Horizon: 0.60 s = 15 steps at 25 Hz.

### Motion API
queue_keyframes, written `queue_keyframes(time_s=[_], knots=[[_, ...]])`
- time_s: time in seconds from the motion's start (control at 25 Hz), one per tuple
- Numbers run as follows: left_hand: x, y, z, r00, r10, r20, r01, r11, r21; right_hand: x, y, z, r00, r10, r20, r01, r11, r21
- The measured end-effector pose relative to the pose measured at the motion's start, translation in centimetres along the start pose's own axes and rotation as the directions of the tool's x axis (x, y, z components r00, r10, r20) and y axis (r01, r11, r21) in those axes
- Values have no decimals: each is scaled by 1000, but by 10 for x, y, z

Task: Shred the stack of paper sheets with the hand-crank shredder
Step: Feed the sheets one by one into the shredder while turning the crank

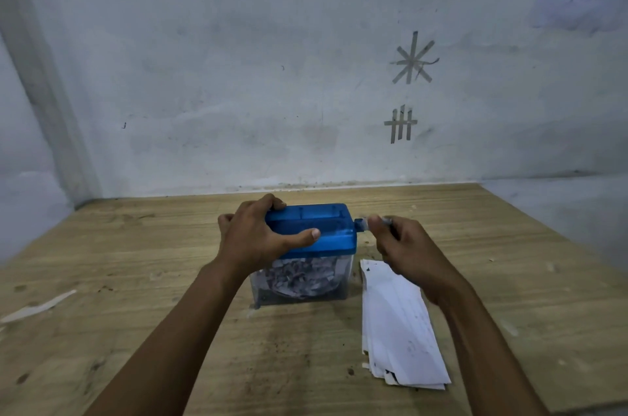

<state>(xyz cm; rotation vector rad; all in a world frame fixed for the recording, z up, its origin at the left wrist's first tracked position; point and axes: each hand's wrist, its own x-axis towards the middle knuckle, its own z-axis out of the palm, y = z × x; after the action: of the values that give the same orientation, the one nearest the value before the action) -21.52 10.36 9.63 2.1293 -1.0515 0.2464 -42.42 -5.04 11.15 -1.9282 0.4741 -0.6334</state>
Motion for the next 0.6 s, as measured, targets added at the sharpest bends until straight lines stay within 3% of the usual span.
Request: queue_keyframes(time_s=[0.12,0.24,0.32,0.48,0.56,0.6], knots=[[2,-1,-3,999,21,33,-20,999,-25,29,-10,5,991,9,-133,-4,999,34],[4,-2,-6,999,16,43,-14,998,-65,69,-12,12,970,175,-168,-156,980,123],[3,-3,-4,999,19,45,-16,997,-81,89,-5,17,935,329,-136,-297,932,209],[0,-4,1,1000,3,-12,-4,996,-93,82,38,30,811,584,22,-577,795,188],[-2,-1,3,999,9,-48,-13,997,-75,66,58,33,753,646,126,-654,712,255],[-3,0,3,998,16,-63,-20,998,-64,60,65,33,757,638,141,-649,711,272]])
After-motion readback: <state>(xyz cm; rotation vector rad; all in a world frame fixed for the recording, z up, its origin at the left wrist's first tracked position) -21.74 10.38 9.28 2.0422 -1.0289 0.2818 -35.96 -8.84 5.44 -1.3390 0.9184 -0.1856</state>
